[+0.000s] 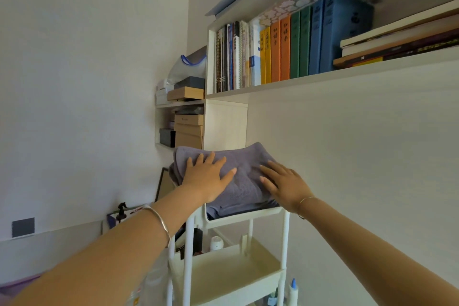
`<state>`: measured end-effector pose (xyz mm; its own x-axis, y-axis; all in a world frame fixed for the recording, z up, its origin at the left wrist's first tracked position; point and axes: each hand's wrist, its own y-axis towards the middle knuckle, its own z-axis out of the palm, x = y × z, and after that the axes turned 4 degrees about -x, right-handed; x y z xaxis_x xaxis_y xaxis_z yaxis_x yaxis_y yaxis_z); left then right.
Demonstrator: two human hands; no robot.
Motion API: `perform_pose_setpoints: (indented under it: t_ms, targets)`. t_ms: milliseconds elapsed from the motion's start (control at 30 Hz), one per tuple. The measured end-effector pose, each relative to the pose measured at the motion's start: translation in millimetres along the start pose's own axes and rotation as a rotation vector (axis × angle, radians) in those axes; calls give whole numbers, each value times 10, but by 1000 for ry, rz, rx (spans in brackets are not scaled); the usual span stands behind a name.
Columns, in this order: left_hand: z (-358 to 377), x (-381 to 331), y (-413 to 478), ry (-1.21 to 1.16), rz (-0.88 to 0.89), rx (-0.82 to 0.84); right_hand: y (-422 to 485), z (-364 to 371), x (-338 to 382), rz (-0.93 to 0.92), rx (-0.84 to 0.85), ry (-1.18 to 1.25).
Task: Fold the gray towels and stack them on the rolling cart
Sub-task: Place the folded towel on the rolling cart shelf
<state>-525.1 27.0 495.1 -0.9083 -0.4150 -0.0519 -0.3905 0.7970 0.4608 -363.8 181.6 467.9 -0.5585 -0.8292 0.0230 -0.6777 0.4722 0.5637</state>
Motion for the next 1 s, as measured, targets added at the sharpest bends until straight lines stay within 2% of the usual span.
perform_pose_setpoints:
  t_ms: [100, 167, 400, 667, 900, 1000]
  targets:
    - [-22, -279, -152, -14, 178, -63, -441, -224, -102, 42, -13, -26]
    - [-20, -428, -181, -30, 224, -99, -620, -343, -221, 51, -39, -60]
    - [459, -1312, -566, -161, 450, -37, -2032, -840, -684, 344, 2, -172]
    - [956, -2612, -1636, -379, 789, 226, -3905, -1232, -719, 748, 29, -277]
    - [1041, -3593, -2912, -488, 1066, 364, -5727, -1504, -310, 1098, 162, -345]
    - [1036, -3845, -3434, -511, 1157, 414, -6499, -1607, -92, 1261, 101, -311]
